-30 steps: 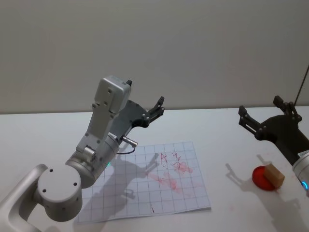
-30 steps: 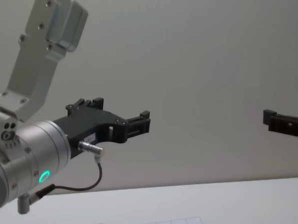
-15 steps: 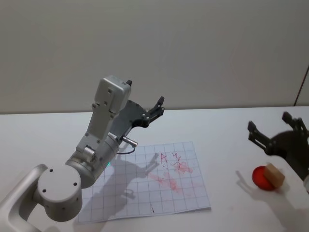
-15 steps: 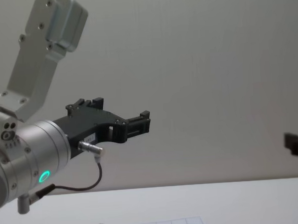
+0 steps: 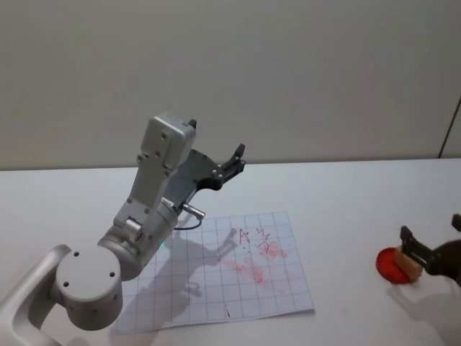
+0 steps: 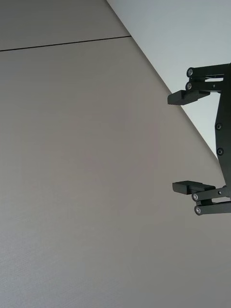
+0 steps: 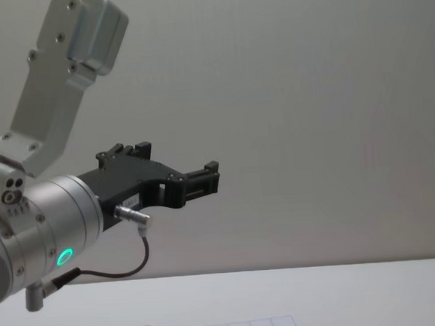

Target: Use the one hand to pick up the stamp and affix it onto the A4 paper.

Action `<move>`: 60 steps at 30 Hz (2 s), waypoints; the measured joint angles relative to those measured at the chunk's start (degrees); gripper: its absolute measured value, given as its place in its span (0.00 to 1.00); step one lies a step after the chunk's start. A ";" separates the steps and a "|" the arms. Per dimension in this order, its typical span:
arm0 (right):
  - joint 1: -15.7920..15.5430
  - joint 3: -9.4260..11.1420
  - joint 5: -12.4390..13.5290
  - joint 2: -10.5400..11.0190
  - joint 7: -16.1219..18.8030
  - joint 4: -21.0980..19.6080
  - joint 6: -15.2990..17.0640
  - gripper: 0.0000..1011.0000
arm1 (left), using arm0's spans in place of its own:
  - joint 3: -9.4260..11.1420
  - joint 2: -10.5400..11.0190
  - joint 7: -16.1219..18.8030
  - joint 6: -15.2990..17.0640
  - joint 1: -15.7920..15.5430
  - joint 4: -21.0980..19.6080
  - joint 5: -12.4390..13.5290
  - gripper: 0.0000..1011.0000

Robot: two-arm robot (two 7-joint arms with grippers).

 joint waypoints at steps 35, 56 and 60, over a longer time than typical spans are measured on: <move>4.76 -1.69 -5.52 -2.72 4.95 8.41 9.50 0.93 | 0.00 0.00 0.00 0.00 0.00 0.00 0.00 0.99; 6.41 -2.22 -7.00 -3.63 6.35 10.20 10.30 0.34 | 0.00 0.00 0.00 0.00 0.00 0.00 0.00 0.99; 6.51 -2.24 -7.08 -3.67 6.46 10.30 10.34 0.23 | 0.00 0.00 0.00 0.00 0.00 0.00 0.00 0.99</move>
